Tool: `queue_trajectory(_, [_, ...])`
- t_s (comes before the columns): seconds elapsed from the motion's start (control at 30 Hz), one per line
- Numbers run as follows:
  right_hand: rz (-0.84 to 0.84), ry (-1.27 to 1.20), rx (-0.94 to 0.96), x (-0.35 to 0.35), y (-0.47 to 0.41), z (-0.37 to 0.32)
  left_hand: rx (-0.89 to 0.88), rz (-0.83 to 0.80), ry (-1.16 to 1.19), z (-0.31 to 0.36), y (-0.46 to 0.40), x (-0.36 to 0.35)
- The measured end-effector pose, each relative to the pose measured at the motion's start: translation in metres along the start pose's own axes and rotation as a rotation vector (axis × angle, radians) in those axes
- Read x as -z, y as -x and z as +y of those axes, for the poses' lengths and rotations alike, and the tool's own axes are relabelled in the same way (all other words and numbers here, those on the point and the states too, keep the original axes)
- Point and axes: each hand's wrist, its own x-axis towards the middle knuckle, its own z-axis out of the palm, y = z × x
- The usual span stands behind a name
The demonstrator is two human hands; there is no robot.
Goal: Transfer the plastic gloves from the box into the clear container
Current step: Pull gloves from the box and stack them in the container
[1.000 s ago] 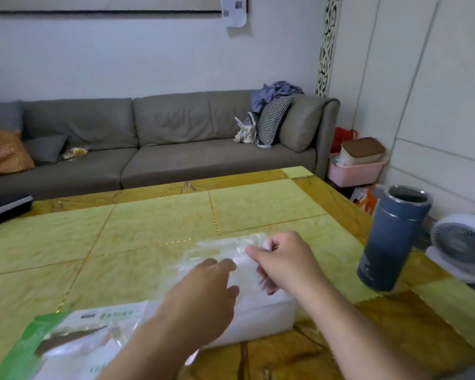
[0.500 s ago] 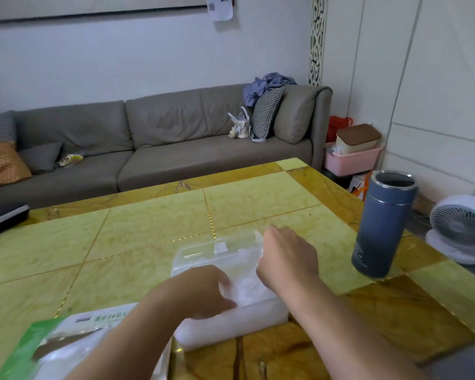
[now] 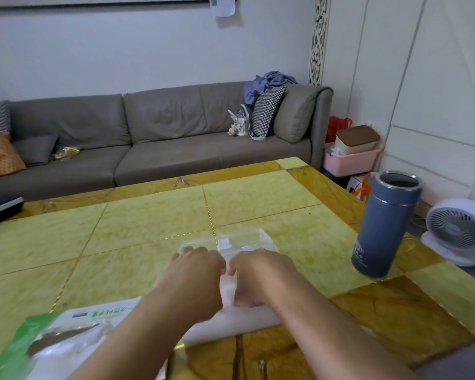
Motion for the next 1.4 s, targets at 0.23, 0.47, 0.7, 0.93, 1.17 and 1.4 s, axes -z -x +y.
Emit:
queue_trajectory(0.23, [-0.203, 0.109, -0.09, 0.001, -0.027, -0.008, 0.142, -0.211, 0.052, 0.01, -0.018, -0.013])
queue_trajectory(0.47, [-0.344, 0.088, -0.042, 0.002, -0.029, -0.009, 0.155, -0.334, 0.064, 0.012, -0.025, -0.018])
queue_trajectory(0.7, [-0.214, -0.037, 0.042, 0.004, -0.004, -0.005, 0.124, -0.323, 0.209, 0.0, -0.017, -0.02])
queue_trajectory(0.93, [0.012, -0.204, 0.06, 0.0, 0.013, 0.003, 0.068, -0.244, 0.323, 0.0, 0.017, -0.008])
queue_trajectory(1.17, [0.405, -0.202, -0.027, 0.006, 0.025, -0.02, -0.046, 0.14, 0.507, -0.02, 0.063, 0.004])
queue_trajectory(1.4, [0.582, -0.266, 0.367, -0.018, 0.039, -0.087, 0.282, 0.441, 0.526, -0.145, 0.103, -0.031])
